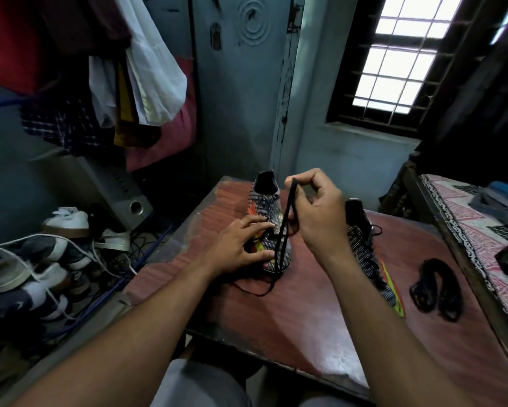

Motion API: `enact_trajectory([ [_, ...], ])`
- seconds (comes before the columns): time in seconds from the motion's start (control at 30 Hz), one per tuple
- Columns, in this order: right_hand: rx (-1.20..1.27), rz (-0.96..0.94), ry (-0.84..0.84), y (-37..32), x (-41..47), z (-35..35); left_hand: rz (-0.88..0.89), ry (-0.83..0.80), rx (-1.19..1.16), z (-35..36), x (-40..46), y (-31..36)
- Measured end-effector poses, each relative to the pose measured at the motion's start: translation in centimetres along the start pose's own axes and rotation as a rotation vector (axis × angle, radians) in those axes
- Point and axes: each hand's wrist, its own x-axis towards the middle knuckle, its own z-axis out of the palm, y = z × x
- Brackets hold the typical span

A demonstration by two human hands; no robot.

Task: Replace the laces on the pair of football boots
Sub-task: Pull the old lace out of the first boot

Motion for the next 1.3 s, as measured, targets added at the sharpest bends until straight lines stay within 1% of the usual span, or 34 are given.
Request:
enact_trajectory([
  [0.13, -0.515, -0.002, -0.124, 2.8, 0.5, -1.4, -0.029, -0.006, 0.016, 0.0, -0.1, 0.5],
  [0.23, -0.898, 0.098, -0.288, 3.9, 0.6, -2.3, -0.02, 0.0, 0.024, 0.0, 0.0, 0.4],
  [0.3, -1.081, 0.199, -0.426, 4.2, 0.3, -2.2, -0.016, 0.001, 0.024, 0.1, 0.0, 0.2],
  [0.37, -1.234, 0.251, -0.578, 4.3, 0.0, -1.7, -0.011, -0.001, 0.015, 0.2, 0.0, 0.1],
  [0.43, -1.328, 0.223, -0.658, 3.8, -0.2, -1.0, -0.006, 0.001, 0.008, 0.3, 0.1, 0.1],
  [0.47, -1.351, 0.19, -0.656, 3.5, -0.1, -0.7, -0.004, 0.001, 0.01, 0.3, 0.1, 0.1],
  [0.57, -1.367, 0.065, -0.597, 2.4, -0.1, 0.3, -0.003, -0.003, 0.006, 0.3, 0.2, -0.1],
  [0.63, -1.359, 0.024, -0.616, 1.7, -0.5, 1.2, 0.008, 0.006, 0.0, 0.4, 0.2, -0.2],
  [0.77, -1.298, 0.01, -0.55, 0.7, -1.5, 1.9, 0.049, 0.04, 0.031, 0.4, 0.2, -0.2],
  [0.87, -1.258, 0.053, -0.496, 0.7, -3.1, 1.2, 0.058, 0.028, 0.075, 0.1, 0.0, 0.1],
  [0.93, -1.209, 0.076, -0.404, 0.7, -4.1, 0.2, 0.06, 0.019, 0.109, -0.2, -0.3, 0.6],
  [1.03, -1.088, 0.064, -0.211, 1.0, -4.8, -1.7, 0.021, -0.008, 0.14, -0.7, -0.4, 1.2],
  [1.13, -1.028, 0.037, -0.123, 1.5, -5.9, -2.8, 0.015, -0.008, 0.149, -0.9, -0.6, 1.2],
  [1.23, -0.901, 0.046, -0.001, 1.8, -6.4, -4.1, 0.015, -0.013, 0.165, -0.9, -0.6, 1.3],
  [1.3, -0.806, 0.062, 0.012, 2.1, -6.1, -5.1, 0.024, -0.016, 0.197, -0.9, -0.6, 1.5],
])
